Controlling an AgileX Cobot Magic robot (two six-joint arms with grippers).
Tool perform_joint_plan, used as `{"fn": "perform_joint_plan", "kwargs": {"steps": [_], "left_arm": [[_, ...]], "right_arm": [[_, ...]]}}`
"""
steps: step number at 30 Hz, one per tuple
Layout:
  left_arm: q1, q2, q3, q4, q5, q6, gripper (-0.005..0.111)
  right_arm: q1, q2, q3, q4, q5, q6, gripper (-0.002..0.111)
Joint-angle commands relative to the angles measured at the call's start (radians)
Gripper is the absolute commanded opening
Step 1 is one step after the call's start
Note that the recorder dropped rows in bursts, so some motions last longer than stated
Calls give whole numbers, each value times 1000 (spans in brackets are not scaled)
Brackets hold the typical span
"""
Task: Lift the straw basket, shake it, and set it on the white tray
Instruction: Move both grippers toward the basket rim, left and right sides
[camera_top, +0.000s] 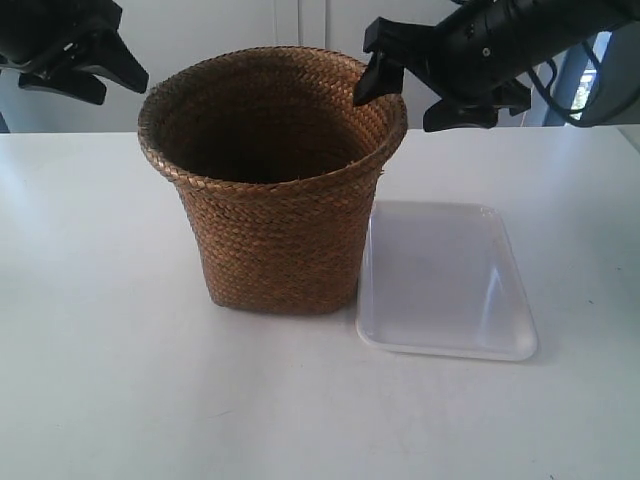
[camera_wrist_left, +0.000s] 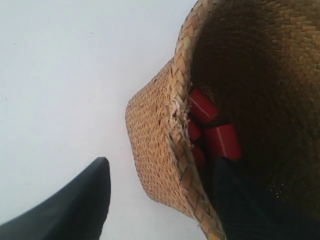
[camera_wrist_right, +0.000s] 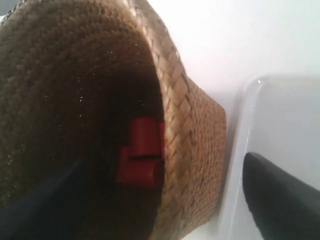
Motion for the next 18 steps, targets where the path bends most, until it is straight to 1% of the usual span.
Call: {"fn": "perform_joint_plan", "kwargs": {"steps": [1,4,12,18], "left_arm": [[-6,30,-4,-50,-12,18,66],[-19,50,-4,-83,-26,47,66],[-96,115,-20,-82,-78,67,66],[-104,124,-20,-65,-103,66,66]], "right_arm": [[1,13,-4,-5,-29,-14,78],[1,25,-4,-2,-34,-14,78],[1,54,-16,2,-39,-26,78],[17,77,-15,5,-41,-36,78]]}}
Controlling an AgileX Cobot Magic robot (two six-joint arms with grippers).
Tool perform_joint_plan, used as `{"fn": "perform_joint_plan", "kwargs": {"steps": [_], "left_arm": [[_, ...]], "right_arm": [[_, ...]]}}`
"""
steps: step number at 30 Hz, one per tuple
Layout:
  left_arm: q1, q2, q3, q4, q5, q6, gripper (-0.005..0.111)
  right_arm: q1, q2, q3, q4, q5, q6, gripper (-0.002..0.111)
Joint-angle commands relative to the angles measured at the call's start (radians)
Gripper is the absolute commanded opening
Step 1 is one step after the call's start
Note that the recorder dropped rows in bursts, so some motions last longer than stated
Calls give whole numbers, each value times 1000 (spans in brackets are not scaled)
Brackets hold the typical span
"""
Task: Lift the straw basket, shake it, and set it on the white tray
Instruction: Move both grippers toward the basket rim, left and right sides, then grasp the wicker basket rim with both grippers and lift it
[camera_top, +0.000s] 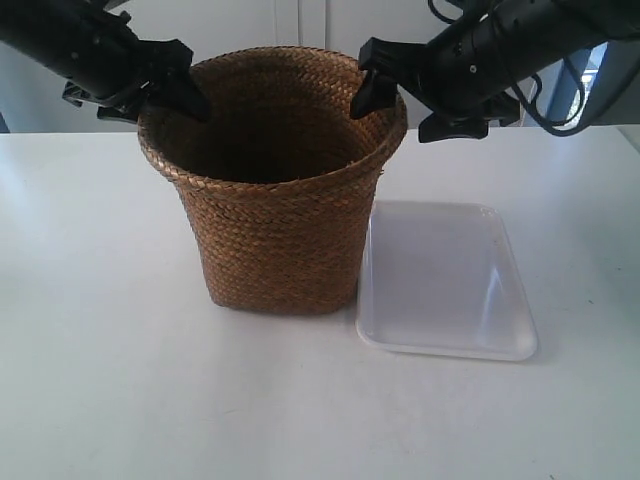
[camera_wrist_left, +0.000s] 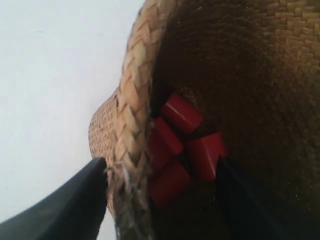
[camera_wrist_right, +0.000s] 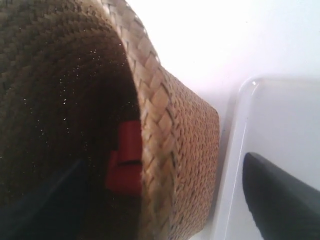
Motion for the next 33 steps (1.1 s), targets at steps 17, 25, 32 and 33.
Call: {"fn": "perform_joint_plan", "kwargs": {"steps": [17,25,32,33], "left_arm": [[-4,-5,-9,38,16,-40,12],[-4,-5,-9,36,14,-44,0],[-4,-34,-9,-63,27,-45,0],[-4,-39,-9,-63,60,-47,0]], "right_arm": [[28,68,-10,7,-20,17,25],[28,47,-42,7,-17,5,0],[28,-24,-53,9,-11,7,0],[28,-33,-53,9,-11,7,0]]}}
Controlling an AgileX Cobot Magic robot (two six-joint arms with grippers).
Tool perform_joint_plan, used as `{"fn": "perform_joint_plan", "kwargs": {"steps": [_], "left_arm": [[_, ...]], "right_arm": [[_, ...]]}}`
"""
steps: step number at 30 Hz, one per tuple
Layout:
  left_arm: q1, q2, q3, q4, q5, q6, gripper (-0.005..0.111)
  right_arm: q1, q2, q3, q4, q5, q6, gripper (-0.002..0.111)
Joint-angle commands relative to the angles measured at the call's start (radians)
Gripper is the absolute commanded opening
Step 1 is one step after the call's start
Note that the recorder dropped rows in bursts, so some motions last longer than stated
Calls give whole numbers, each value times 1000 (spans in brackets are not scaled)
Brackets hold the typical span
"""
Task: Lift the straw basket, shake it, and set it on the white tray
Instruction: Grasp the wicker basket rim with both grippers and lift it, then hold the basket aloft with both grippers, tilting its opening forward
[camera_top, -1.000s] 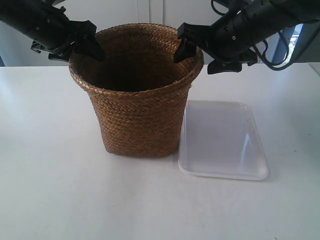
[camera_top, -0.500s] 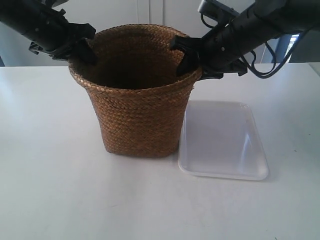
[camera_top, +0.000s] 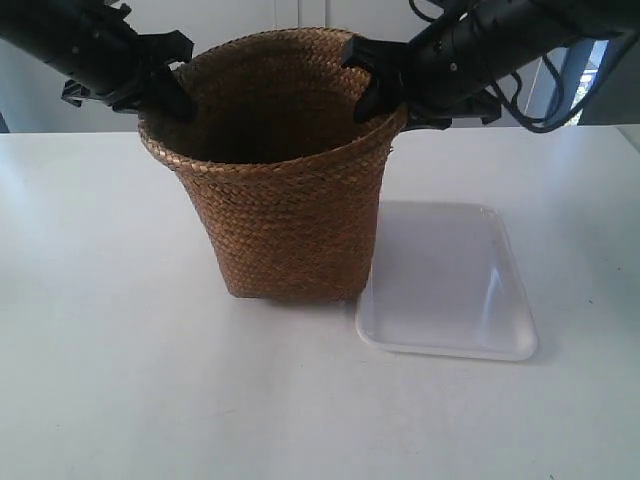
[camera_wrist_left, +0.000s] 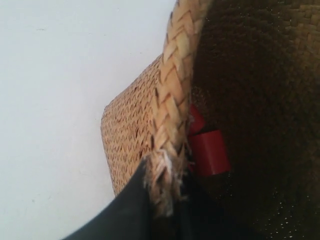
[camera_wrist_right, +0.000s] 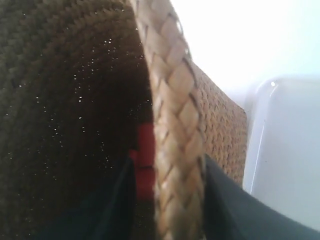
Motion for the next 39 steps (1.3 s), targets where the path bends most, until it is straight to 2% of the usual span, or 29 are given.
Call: {"fn": "perform_joint_plan", "kwargs": {"steps": [1,6,11,13,15,17,21,25,30,34,39], "left_arm": [[-2,-42,-2,-54,119,32,0],[-4,-62,0,-81,173,105,0],[-4,-170,35,-88,164,132,0],[-4,-230,99,-88,140,176,0],[-4,-304,206,-96,50,178,0],[-4,-398,347,-188,-45,251,0],[-4,-496,522,-348,-85,413,0],[-4,-590,651,-389,-236,543,0],[-4,-641,684,-394,-286,610,0],[-9,-648,728,-454,-308,696,0],[-80,-652,774,-488,-383,758,0]], "right_arm": [[-1,-72,-13,3,-1,-12,0],[22,-101,4,-4,13,-27,0],[73,-183,57,-5,-48,-50,0],[79,-213,96,-8,-46,-55,0],[79,-248,151,-8,-83,-57,0],[89,-299,222,-6,-130,-59,0],[147,-368,310,-4,-158,-77,0],[221,-418,427,-8,-319,-108,0],[242,-448,459,-12,-387,-156,0],[251,-461,502,-12,-418,-214,0],[256,-494,562,-22,-507,-241,0]]}}
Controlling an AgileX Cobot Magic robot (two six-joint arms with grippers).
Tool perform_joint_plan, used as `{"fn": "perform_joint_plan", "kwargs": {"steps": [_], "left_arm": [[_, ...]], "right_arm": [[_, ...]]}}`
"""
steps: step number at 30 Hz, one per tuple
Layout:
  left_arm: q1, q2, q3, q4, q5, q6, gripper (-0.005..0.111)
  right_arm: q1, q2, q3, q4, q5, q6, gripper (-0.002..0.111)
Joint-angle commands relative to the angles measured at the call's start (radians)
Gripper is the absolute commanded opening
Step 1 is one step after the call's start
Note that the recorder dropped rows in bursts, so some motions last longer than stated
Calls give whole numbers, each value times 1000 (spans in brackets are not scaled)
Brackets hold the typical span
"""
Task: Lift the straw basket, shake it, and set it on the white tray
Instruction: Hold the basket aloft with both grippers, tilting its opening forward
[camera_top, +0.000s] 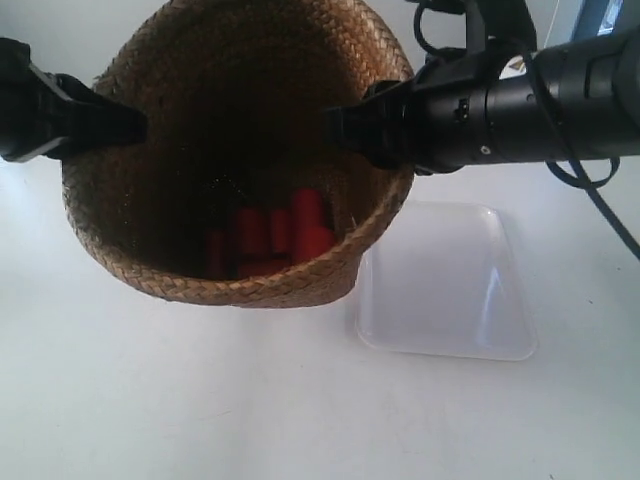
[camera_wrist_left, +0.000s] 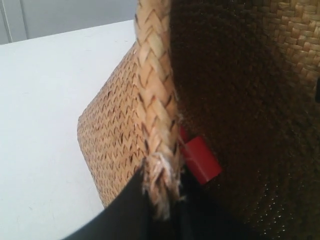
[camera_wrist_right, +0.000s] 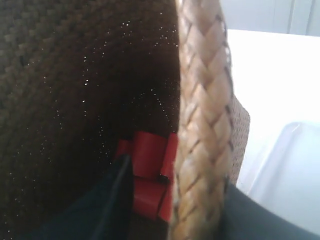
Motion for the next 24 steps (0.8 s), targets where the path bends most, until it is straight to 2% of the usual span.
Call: {"fn": "perform_joint_plan", "kwargs": {"steps": [1,7,9,12,13,16,24], "left_arm": [[-73,-18,22,-67,-26,82,0],[-92,-19,22,-123,-7,67,0],[-92,-19,22,-118,40,48,0],[-92,-6,24,-238,-44,66,0],[-92,-4,24,-270,-108,70,0],[-92,-3,24,-286,-218,80,0],[-92,0,24,-254,-268,80,0]], "right_arm": [[8,-39,28,-4,-69,-35,0],[8,-47,28,39,-27,9,0],[8,-48,29,36,-6,5,0],[8,-50,55,34,-55,-17,0],[8,-50,64,34,-83,-17,0],[8,-52,78,32,-130,-17,0],[8,-52,81,15,-151,-17,0]]}}
